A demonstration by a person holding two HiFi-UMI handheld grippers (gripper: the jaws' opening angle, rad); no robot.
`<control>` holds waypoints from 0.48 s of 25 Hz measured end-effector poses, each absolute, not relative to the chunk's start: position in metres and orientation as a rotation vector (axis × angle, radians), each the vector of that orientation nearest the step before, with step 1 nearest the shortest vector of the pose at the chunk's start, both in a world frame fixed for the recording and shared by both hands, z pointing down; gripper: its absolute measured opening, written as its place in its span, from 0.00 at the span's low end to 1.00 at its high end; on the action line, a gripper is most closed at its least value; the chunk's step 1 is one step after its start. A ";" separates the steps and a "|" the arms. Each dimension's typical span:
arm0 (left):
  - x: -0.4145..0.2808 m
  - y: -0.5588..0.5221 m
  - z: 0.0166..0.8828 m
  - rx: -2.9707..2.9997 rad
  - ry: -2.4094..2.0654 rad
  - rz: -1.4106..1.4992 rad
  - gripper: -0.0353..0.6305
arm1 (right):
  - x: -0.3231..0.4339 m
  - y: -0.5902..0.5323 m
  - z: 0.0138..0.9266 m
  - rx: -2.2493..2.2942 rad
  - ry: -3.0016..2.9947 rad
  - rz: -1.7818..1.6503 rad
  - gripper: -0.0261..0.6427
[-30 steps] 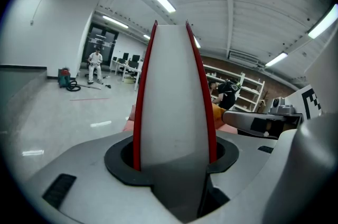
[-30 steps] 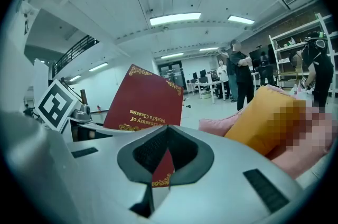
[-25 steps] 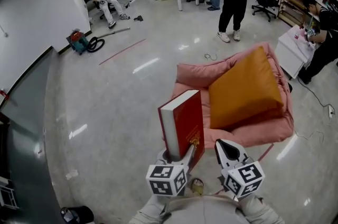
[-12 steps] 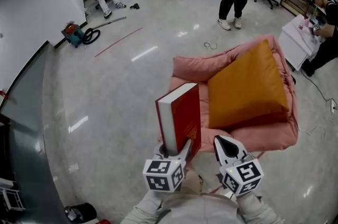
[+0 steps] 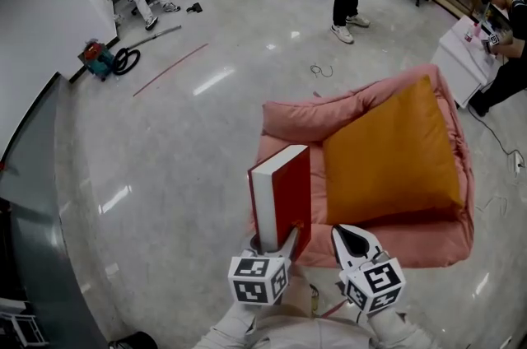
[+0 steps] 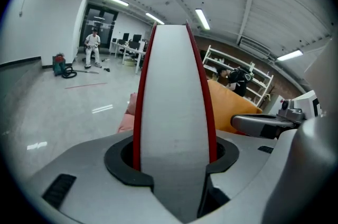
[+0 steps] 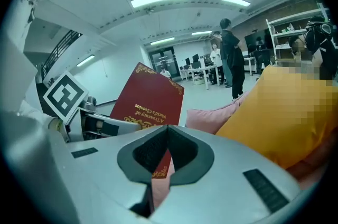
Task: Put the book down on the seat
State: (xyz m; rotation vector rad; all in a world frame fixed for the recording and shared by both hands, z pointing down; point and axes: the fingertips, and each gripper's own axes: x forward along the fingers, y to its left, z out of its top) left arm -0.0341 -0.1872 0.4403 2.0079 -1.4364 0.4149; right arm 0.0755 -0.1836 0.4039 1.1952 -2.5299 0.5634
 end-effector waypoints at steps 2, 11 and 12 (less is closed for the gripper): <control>-0.037 -0.203 0.450 1.991 -1.412 0.420 0.42 | 0.071 -0.198 0.412 1.193 -2.509 0.562 0.05; -0.050 -0.261 0.512 1.938 -1.357 0.475 0.42 | 0.050 -0.259 0.466 1.182 -2.431 0.560 0.05; -0.050 -0.266 0.521 1.927 -1.348 0.481 0.42 | 0.049 -0.264 0.473 1.187 -2.421 0.566 0.05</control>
